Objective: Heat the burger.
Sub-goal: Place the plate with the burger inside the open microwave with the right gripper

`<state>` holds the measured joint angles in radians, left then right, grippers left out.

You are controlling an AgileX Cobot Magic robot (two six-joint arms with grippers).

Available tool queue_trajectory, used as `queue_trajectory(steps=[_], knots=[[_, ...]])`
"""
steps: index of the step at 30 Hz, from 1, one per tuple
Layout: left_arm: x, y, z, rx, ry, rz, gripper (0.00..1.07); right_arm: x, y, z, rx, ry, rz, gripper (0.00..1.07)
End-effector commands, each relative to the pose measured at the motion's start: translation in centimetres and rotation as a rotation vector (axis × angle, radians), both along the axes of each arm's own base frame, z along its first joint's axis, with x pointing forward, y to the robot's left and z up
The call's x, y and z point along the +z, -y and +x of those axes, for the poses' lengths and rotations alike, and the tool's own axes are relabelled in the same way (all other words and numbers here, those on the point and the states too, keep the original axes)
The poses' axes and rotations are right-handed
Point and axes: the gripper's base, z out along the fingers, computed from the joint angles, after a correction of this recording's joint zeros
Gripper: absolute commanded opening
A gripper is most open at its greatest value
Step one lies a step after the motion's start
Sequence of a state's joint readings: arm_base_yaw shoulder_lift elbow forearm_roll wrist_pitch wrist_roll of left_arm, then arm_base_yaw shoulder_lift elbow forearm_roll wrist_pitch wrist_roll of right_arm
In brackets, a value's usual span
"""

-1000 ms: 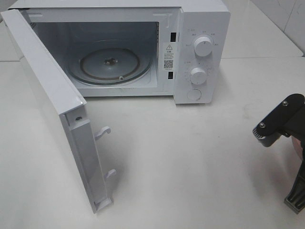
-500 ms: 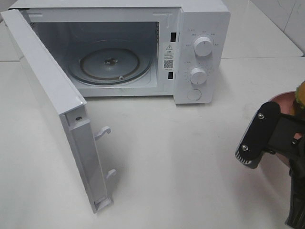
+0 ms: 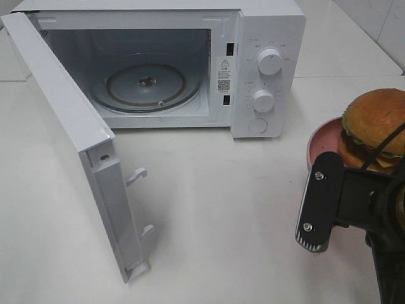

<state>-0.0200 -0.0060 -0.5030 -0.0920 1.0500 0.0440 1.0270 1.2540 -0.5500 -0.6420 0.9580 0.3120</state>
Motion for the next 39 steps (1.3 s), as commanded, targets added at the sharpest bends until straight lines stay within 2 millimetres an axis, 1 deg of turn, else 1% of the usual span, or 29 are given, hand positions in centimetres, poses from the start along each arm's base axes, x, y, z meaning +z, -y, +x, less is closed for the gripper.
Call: queue_trajectory(steps=[1,8,15,20,21,28,34,39], knots=[[0.0,0.0,-0.2,-0.006,0.03,-0.006,0.91,0.3,-0.1,0.3,0.087,0.036,-0.035,0.01],[0.0,0.0,-0.2,-0.006,0.03,-0.006,0.91,0.3,-0.5,0.6,0.217,0.03,-0.048,0.01],[0.0,0.0,-0.2,-0.006,0.03,-0.006,0.91,0.3,-0.9,0.6,0.31,0.017,-0.061,0.01],[0.0,0.0,-0.2,-0.006,0.03,-0.006,0.91,0.3,-1.0,0.7,0.386,0.004,-0.091,0.0],[0.0,0.0,-0.2,-0.006,0.03,-0.006,0.91,0.3,-1.1,0.7,0.422,0.002,-0.102,0.0],[0.0,0.0,-0.2,-0.006,0.03,-0.006,0.91,0.3,-1.5,0.7,0.463,0.008,-0.074,0.0],[0.0,0.0,-0.2,-0.006,0.03,-0.006,0.91,0.2,-2.0,0.8,0.582,0.003,-0.083,0.0],[0.0,0.0,-0.2,-0.006,0.03,-0.006,0.91,0.2,-2.4,0.8,0.623,0.019,-0.053,0.0]])
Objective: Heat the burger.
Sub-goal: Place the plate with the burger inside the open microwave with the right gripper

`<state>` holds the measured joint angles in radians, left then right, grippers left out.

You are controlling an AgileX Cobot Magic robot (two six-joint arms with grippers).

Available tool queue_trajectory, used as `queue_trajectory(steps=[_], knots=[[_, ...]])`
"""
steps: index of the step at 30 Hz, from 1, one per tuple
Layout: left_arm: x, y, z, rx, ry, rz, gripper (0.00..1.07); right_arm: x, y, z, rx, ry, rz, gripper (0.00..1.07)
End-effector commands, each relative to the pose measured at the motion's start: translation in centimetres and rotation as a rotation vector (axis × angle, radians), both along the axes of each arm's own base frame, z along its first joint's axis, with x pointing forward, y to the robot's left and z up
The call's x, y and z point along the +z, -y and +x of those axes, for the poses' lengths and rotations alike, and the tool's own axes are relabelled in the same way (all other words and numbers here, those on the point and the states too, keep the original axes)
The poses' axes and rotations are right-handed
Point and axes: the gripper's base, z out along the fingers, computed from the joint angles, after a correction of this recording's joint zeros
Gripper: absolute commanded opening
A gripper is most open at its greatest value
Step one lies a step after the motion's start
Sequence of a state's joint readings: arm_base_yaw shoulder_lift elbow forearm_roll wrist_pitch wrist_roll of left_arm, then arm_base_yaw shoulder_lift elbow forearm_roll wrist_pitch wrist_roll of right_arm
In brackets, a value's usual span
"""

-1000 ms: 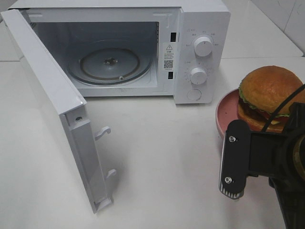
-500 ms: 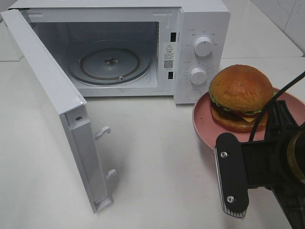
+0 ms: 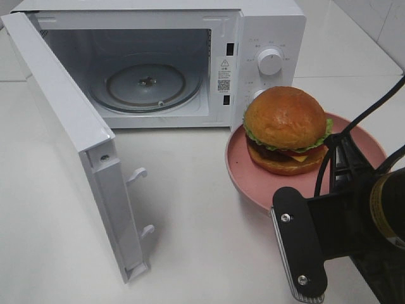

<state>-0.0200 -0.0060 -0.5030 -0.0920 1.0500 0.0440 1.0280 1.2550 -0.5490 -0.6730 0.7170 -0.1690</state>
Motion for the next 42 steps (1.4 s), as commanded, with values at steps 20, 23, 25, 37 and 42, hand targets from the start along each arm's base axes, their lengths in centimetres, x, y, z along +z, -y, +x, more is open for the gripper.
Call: queue_trajectory(steps=[20,23,25,37,42], knots=[[0.0,0.0,-0.2,-0.006,0.03,-0.006,0.91,0.5,0.2,2.2,0.241,0.071,-0.004,0.0],[0.0,0.0,-0.2,-0.006,0.03,-0.006,0.91,0.5,0.3,2.3,0.247,0.071,-0.008,0.0],[0.0,0.0,-0.2,-0.006,0.03,-0.006,0.91,0.4,0.6,2.7,0.267,0.056,-0.004,0.0],[0.0,0.0,-0.2,-0.006,0.03,-0.006,0.91,0.3,1.4,3.6,0.348,0.028,-0.006,0.0],[0.0,0.0,-0.2,-0.006,0.03,-0.006,0.91,0.4,1.8,4.0,0.391,0.017,-0.022,0.0]])
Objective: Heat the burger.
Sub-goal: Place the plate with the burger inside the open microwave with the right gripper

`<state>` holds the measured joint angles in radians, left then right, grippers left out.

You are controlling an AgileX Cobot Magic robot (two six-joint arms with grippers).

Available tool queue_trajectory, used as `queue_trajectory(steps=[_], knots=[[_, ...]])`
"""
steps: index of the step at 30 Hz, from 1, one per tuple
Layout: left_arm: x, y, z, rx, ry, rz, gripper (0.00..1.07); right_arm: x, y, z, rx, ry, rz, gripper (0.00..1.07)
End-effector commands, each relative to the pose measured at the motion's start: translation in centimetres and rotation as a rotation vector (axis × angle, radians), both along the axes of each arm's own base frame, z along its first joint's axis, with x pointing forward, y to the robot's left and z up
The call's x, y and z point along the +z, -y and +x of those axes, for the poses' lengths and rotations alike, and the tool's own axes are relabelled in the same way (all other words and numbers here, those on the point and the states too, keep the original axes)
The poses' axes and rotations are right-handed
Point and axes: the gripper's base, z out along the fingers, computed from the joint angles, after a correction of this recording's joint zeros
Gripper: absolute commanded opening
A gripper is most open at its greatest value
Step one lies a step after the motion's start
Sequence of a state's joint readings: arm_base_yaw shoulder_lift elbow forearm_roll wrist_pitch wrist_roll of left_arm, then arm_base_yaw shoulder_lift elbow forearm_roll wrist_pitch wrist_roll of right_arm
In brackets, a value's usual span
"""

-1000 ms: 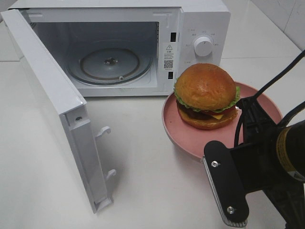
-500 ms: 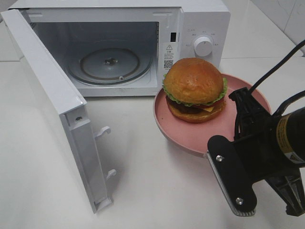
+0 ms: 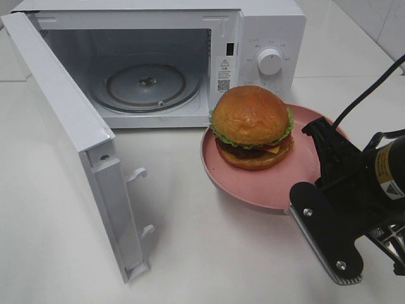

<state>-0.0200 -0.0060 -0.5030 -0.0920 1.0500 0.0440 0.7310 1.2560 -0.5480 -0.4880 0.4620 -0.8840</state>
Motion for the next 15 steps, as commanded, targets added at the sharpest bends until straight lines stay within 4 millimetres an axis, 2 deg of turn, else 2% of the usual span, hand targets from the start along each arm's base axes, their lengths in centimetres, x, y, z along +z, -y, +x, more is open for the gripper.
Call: queue_trajectory(steps=[1,15], knots=[[0.0,0.0,-0.2,-0.006,0.03,-0.006,0.91,0.7,-0.1,0.6,0.063,0.039,0.03,0.0],[0.0,0.0,-0.2,-0.006,0.03,-0.006,0.91,1.8,0.3,2.0,0.167,0.007,0.107,0.0]])
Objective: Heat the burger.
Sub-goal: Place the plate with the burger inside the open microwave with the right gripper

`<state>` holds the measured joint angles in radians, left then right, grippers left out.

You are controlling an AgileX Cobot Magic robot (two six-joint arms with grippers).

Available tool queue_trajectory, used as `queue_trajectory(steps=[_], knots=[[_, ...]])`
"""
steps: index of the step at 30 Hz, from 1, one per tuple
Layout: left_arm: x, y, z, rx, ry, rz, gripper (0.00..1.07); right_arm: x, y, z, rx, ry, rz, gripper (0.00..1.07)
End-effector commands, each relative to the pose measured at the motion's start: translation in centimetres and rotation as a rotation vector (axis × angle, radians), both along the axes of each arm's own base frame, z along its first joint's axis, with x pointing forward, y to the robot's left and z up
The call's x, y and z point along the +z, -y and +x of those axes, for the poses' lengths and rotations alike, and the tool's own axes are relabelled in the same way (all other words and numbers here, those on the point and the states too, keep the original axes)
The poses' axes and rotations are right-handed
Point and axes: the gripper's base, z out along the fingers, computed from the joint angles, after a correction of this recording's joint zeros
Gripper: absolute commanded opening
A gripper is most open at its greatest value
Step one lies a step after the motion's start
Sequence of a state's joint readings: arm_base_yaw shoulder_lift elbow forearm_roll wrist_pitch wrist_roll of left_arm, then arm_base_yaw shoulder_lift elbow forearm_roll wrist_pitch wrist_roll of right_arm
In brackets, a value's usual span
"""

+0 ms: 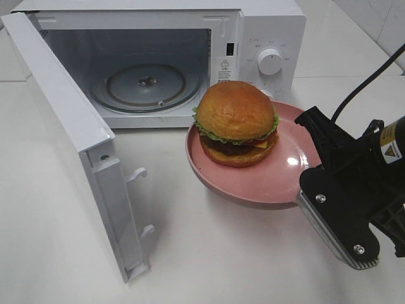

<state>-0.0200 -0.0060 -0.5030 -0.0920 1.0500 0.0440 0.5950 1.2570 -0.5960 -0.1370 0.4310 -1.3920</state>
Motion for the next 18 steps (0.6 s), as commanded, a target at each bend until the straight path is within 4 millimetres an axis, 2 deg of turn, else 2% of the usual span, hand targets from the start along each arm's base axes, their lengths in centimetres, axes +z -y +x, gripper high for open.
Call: queue_trajectory(steps=[1,7,14,18], knots=[[0.02,0.02,-0.21,-0.006,0.03,-0.006,0.91,0.93,-0.22,0.66,0.039,0.054,0.056,0.0],[0.02,0.02,-0.21,-0.006,0.03,-0.006,0.91,1.21,-0.26,0.89,0.051,0.03,0.122,0.0],[0.02,0.02,-0.21,-0.006,0.03,-0.006,0.91,1.46,-0.24,1.18,0.064,0.055,0.104,0.0],[0.02,0.02,-0.21,-0.006,0.03,-0.006,0.91,0.73,-0.45,1.4,0.066,0.025,0.089,0.0]])
